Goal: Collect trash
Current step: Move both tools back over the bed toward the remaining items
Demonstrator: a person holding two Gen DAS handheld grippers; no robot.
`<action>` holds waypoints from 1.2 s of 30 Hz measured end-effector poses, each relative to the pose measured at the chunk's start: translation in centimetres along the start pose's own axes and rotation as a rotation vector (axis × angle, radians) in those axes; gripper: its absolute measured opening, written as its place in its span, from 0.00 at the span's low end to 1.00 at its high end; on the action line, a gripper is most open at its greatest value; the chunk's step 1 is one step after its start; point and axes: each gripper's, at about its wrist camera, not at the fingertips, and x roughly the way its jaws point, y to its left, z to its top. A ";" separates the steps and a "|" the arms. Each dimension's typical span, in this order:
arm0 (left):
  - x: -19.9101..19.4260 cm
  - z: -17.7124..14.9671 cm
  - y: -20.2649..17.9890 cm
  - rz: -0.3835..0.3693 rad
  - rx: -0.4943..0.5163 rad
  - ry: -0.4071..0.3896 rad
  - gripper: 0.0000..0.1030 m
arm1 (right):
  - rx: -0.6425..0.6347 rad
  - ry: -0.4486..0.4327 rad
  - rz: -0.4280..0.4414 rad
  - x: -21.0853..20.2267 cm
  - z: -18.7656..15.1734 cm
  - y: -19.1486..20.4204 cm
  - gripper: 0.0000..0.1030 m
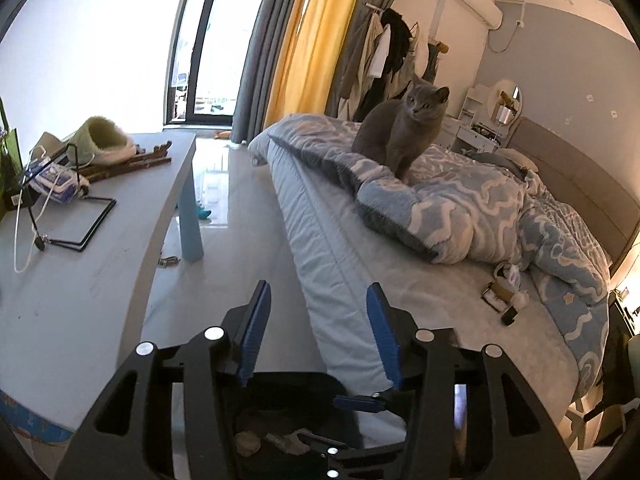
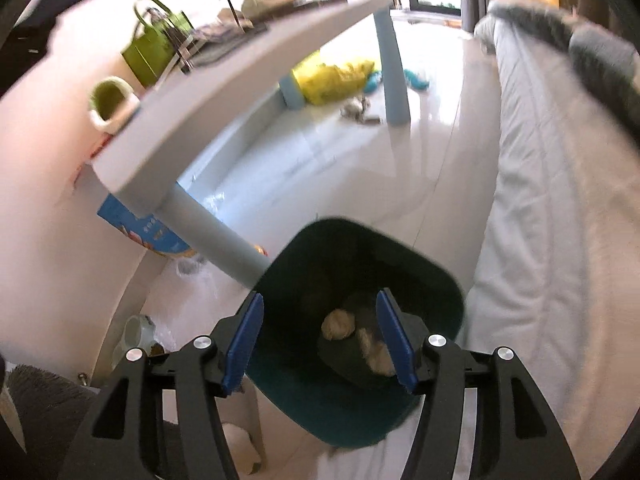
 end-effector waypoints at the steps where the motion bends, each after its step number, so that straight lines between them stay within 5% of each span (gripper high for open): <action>1: 0.0 0.1 -0.4 -0.002 0.001 -0.008 0.53 | -0.009 -0.025 -0.006 -1.0 0.0 -0.1 0.58; 20: 2.7 0.7 -8.1 -0.046 0.050 -0.009 0.71 | 0.020 -0.236 -0.155 -11.9 -3.1 -7.4 0.61; 36: 6.9 -1.1 -15.6 -0.109 0.126 0.068 0.79 | 0.193 -0.354 -0.348 -19.6 -6.7 -17.0 0.71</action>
